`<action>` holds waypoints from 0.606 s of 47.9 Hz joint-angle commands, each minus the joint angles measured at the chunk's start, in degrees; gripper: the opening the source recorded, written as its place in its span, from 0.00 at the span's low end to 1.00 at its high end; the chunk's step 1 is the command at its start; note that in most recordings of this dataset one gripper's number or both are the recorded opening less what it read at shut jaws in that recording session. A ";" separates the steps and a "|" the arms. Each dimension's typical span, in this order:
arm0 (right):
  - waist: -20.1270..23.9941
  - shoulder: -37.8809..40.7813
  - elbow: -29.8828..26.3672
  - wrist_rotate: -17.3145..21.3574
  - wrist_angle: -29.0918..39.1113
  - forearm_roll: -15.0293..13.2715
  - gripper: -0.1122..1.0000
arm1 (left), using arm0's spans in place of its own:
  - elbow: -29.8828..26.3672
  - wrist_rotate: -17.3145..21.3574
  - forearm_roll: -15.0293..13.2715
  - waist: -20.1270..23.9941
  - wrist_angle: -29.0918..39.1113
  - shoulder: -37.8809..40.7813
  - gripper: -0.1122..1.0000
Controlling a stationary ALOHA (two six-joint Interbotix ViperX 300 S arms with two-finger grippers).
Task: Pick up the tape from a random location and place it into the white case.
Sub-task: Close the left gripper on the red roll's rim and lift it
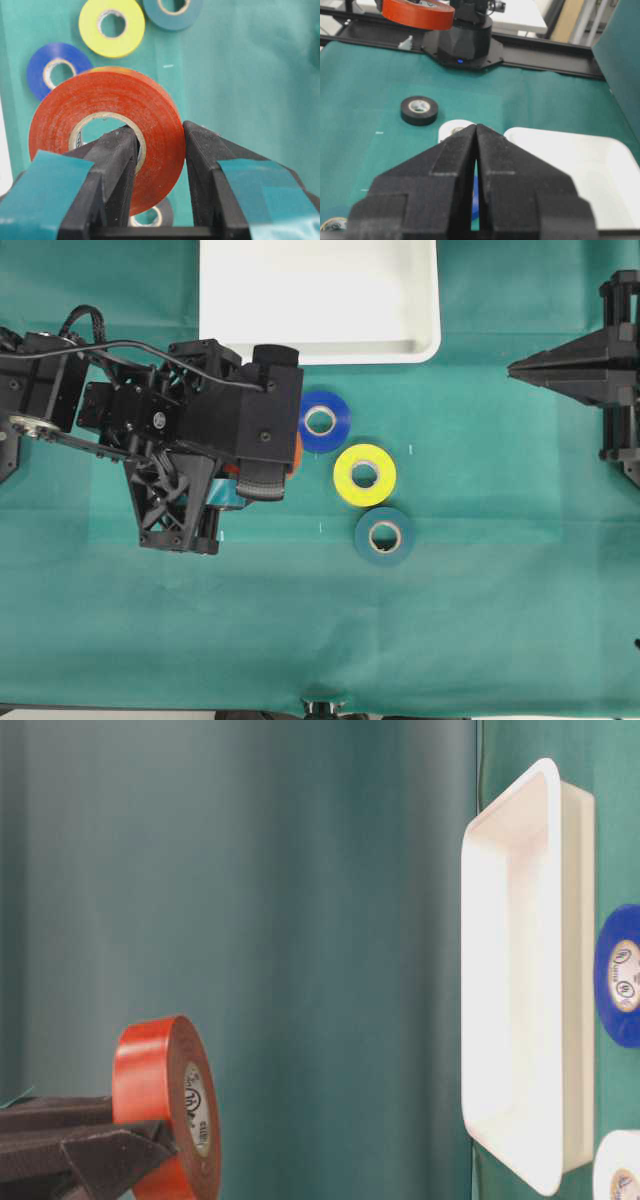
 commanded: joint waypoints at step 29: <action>0.00 0.26 -1.49 0.00 -0.09 -0.18 0.10 | -1.05 0.00 0.18 -0.09 -0.35 -1.67 0.33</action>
